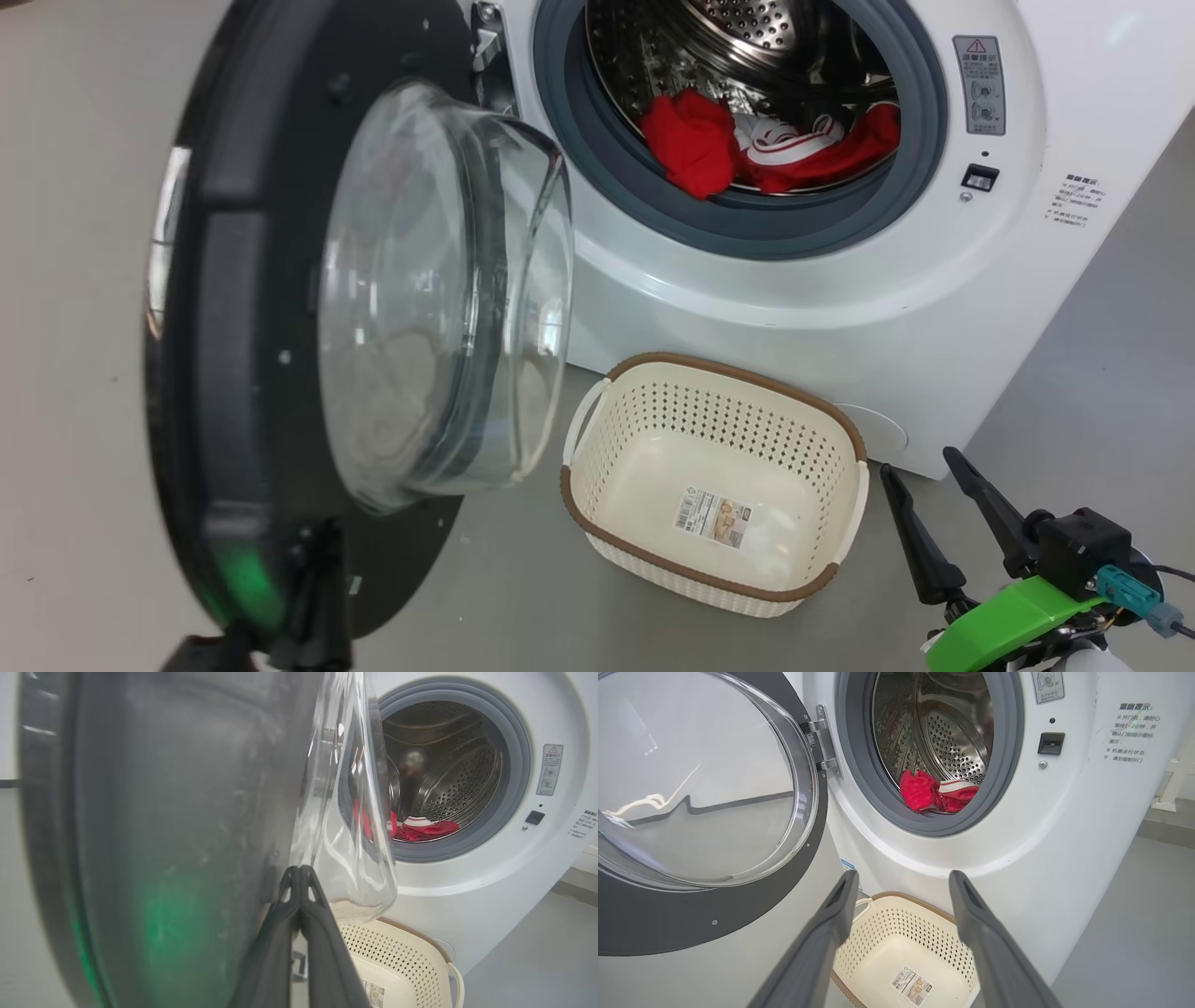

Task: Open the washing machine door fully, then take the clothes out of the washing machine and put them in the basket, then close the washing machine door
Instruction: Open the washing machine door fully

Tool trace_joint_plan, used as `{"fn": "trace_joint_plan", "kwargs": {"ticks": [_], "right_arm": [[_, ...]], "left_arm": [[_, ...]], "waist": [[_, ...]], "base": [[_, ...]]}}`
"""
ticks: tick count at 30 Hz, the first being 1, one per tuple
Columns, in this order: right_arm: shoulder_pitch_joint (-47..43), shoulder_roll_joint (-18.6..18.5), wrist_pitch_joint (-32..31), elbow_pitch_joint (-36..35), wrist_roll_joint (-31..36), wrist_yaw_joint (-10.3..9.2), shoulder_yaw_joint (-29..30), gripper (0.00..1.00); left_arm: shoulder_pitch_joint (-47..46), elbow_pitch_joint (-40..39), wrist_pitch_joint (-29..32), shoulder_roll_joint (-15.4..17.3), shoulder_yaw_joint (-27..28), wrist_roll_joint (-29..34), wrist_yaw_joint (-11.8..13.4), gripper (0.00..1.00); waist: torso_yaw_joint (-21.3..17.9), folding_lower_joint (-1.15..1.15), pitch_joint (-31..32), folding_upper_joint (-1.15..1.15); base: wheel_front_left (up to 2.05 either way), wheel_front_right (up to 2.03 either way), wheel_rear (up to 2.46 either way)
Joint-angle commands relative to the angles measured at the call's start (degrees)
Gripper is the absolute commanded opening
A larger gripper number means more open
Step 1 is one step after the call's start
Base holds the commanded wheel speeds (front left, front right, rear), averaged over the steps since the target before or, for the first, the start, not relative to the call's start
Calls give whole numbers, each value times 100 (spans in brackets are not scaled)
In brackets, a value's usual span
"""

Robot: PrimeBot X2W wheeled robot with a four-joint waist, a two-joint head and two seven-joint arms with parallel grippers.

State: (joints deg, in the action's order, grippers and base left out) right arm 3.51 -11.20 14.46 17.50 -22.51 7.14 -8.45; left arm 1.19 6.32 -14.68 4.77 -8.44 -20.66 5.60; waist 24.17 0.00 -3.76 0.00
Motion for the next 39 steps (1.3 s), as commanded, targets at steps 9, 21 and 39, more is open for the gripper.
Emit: {"fn": "trace_joint_plan", "kwargs": {"ticks": [9,21,39], "right_arm": [[98,-141,53,-169,99,35,-132,100],[233,-219,54,-187,105,35,-127,100],[470,-332,54,-208,104,35,-166,100]], "left_arm": [[-282,-69,-32,364,1272,129,102,0],[-947,450,-32,533,2342,276,15,0],[-2106,1739,-32,927,3409,592,-381,0]], "waist": [[-55,0,-123,0],[-108,0,-387,0],[-309,0,-818,0]], "base": [[0,0,0],[0,0,0],[0,0,0]]}}
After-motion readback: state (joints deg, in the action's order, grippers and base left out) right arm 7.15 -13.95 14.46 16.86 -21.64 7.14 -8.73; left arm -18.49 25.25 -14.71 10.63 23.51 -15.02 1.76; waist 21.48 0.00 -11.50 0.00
